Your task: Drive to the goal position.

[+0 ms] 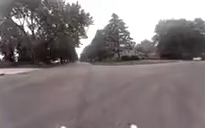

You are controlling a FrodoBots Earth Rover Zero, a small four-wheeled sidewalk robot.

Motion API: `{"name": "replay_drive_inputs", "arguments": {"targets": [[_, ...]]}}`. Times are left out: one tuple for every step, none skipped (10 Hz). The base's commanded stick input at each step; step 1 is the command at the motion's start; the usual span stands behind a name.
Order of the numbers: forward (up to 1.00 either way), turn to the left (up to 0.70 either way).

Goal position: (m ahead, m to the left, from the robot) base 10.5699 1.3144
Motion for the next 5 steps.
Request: {"name": "replay_drive_inputs", "arguments": {"targets": [[1.00, 0.00], [1.00, 0.00], [1.00, 0.00], [1.00, 0.00], [1.00, 0.00]]}}
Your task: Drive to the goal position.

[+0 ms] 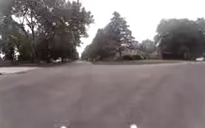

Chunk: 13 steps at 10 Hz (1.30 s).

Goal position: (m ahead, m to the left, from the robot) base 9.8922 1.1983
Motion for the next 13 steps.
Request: {"name": "replay_drive_inputs", "arguments": {"targets": [[1.00, 0.00], [1.00, 0.00], [1.00, 0.00], [1.00, 0.00], [1.00, 0.00], [1.00, 0.00], [1.00, 0.00], [1.00, 0.00], [1.00, 0.00], [1.00, 0.00], [1.00, 0.00], [1.00, 0.00], [1.00, 0.00]]}}
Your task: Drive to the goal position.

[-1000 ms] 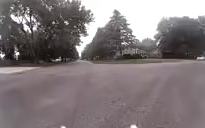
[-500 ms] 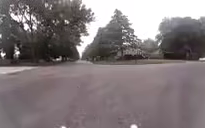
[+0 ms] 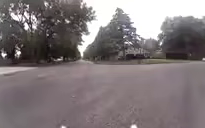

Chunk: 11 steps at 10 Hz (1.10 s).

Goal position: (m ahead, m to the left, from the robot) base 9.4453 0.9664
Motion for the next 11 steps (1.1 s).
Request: {"name": "replay_drive_inputs", "arguments": {"targets": [[1.00, 0.00], [1.00, 0.00], [1.00, 0.00], [1.00, 0.00], [1.00, 0.00], [1.00, 0.00], [1.00, 0.00], [1.00, 0.00], [1.00, 0.00], [1.00, 0.00], [1.00, 0.00]]}}
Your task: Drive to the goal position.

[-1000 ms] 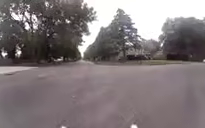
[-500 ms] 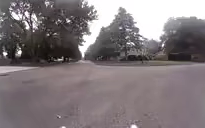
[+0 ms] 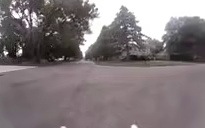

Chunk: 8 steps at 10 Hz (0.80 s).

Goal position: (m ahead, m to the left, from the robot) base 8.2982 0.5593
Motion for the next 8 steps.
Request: {"name": "replay_drive_inputs", "arguments": {"targets": [[1.00, 0.00], [1.00, 0.00], [1.00, 0.00], [1.00, 0.00], [1.00, -0.01], [1.00, -0.01], [1.00, 0.00], [1.00, 0.00]]}}
